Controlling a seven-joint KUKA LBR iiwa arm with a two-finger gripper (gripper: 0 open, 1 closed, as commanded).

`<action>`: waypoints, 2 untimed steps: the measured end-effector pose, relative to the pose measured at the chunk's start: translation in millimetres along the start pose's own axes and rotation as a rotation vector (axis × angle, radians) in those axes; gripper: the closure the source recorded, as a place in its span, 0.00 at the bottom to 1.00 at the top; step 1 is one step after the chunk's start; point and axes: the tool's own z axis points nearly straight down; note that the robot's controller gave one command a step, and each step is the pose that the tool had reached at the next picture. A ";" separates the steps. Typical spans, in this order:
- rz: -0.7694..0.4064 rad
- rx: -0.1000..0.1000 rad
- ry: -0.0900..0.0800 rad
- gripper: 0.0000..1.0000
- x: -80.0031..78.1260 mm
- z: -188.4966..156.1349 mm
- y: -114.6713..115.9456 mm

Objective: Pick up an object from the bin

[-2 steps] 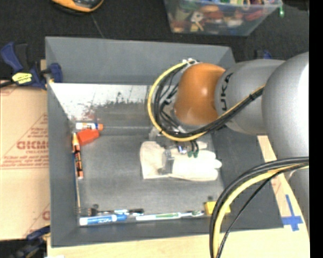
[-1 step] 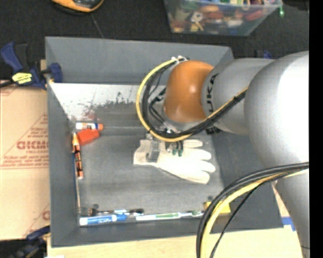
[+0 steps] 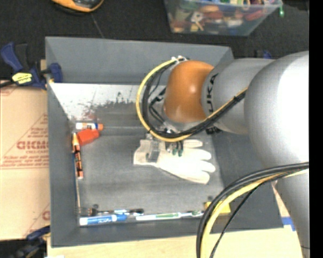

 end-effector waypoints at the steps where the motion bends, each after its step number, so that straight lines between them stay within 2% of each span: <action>1: 0.000 0.001 0.011 1.00 3.0 -14.6 -0.6; 2: 0.000 0.001 0.009 1.00 1.3 -55.6 -0.6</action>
Offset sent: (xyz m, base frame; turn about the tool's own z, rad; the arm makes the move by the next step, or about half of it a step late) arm -0.0021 -0.0003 0.1196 0.0002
